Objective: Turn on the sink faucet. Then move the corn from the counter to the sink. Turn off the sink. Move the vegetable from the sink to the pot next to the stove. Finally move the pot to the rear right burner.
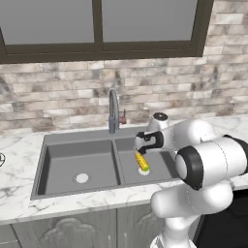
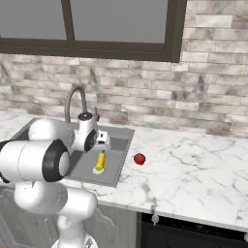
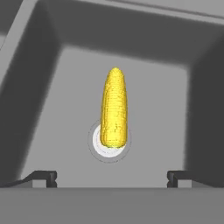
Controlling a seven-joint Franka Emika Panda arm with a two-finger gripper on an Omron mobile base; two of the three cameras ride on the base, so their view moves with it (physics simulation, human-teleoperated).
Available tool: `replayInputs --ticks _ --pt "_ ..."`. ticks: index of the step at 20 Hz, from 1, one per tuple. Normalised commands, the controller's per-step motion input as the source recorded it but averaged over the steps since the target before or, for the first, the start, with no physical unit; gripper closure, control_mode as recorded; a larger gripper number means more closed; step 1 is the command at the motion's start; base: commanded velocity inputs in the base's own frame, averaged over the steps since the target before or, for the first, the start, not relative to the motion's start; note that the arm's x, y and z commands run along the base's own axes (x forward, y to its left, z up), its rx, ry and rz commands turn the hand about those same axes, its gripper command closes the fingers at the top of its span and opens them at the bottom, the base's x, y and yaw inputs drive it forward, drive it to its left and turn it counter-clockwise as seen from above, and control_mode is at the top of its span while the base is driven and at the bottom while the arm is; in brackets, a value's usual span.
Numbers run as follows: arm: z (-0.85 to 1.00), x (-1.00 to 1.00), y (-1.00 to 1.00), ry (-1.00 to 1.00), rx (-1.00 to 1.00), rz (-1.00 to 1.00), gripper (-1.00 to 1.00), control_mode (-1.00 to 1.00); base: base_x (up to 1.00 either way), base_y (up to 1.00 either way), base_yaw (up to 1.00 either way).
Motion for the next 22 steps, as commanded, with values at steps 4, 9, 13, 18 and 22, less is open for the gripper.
replayInputs --ticks 4,9,13,18,22 --pt "-0.24 0.22 -0.01 0.08 -0.04 -0.08 -1.0 -1.0 0.0 0.0 0.0" --pt "-0.22 0.29 0.0 0.11 -0.02 -0.05 -1.0 -1.0 0.0 0.0 0.0" --pt "-0.31 0.15 0.0 0.12 0.0 -0.03 -1.0 -1.0 0.0 0.0 0.0" --pt "-0.35 0.02 0.0 0.08 0.0 -0.02 -1.0 -1.0 0.0 0.0 0.0" --pt "-0.27 0.02 0.0 0.06 0.0 -0.02 -1.0 -1.0 0.0 0.0 0.0"
